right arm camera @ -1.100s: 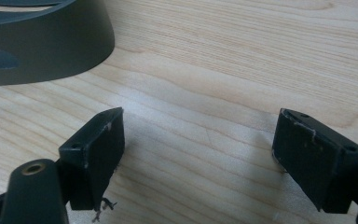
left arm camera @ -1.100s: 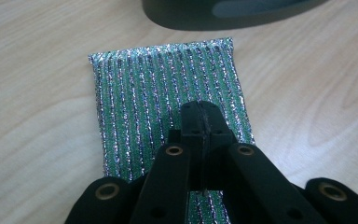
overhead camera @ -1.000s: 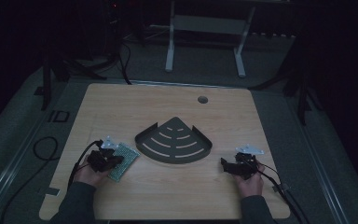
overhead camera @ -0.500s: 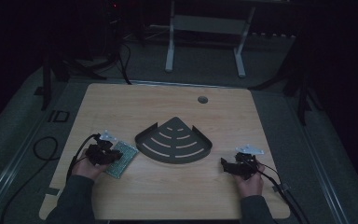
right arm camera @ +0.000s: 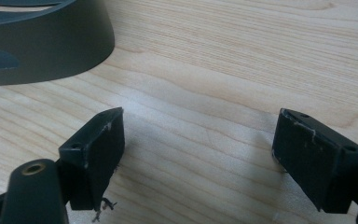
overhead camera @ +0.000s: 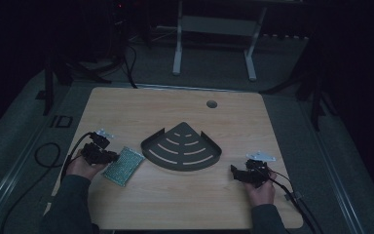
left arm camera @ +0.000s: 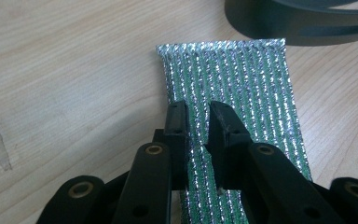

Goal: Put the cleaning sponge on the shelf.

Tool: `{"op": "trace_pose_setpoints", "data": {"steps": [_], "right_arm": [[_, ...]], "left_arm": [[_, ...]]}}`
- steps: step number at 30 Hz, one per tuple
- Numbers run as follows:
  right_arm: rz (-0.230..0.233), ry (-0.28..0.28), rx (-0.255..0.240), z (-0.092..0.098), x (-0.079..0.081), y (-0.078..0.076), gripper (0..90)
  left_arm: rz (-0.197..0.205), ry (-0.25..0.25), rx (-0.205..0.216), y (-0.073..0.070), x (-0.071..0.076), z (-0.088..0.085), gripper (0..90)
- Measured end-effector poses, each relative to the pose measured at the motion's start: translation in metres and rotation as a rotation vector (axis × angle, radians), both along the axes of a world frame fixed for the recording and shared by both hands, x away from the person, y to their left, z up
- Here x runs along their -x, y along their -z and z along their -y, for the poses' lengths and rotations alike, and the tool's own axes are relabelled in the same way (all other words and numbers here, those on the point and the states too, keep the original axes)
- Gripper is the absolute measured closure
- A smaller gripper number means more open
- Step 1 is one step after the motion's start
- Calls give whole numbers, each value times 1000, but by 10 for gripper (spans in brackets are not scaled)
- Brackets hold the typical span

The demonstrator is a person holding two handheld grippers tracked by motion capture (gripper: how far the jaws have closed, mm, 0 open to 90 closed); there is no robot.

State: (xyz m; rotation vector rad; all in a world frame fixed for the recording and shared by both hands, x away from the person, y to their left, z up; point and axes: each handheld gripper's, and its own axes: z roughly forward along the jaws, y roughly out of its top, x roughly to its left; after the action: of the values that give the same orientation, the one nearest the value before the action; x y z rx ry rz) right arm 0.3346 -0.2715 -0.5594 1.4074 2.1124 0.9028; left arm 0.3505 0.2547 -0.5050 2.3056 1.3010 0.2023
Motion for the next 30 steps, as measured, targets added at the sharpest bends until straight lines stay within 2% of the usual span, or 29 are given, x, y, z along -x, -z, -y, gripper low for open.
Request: {"op": "trace_pose_setpoints", "data": {"steps": [8,16,21,23,24,30], "right_arm": [[0,0,0,0,0,0,165],[0,0,0,0,0,0,165],[0,0,0,0,0,0,165],[0,0,0,0,0,0,165],[0,0,0,0,0,0,165],[0,0,0,0,0,0,165]], "left_arm": [[-50,-3,2,-1,-7,0,782],[-120,7,0,-1,-16,1,786],[-153,11,-20,-2,-23,2,790],[-153,11,-20,-2,-23,2,794],[-175,8,-30,-4,-28,2,794],[-210,0,-37,-5,-34,3,793]]}}
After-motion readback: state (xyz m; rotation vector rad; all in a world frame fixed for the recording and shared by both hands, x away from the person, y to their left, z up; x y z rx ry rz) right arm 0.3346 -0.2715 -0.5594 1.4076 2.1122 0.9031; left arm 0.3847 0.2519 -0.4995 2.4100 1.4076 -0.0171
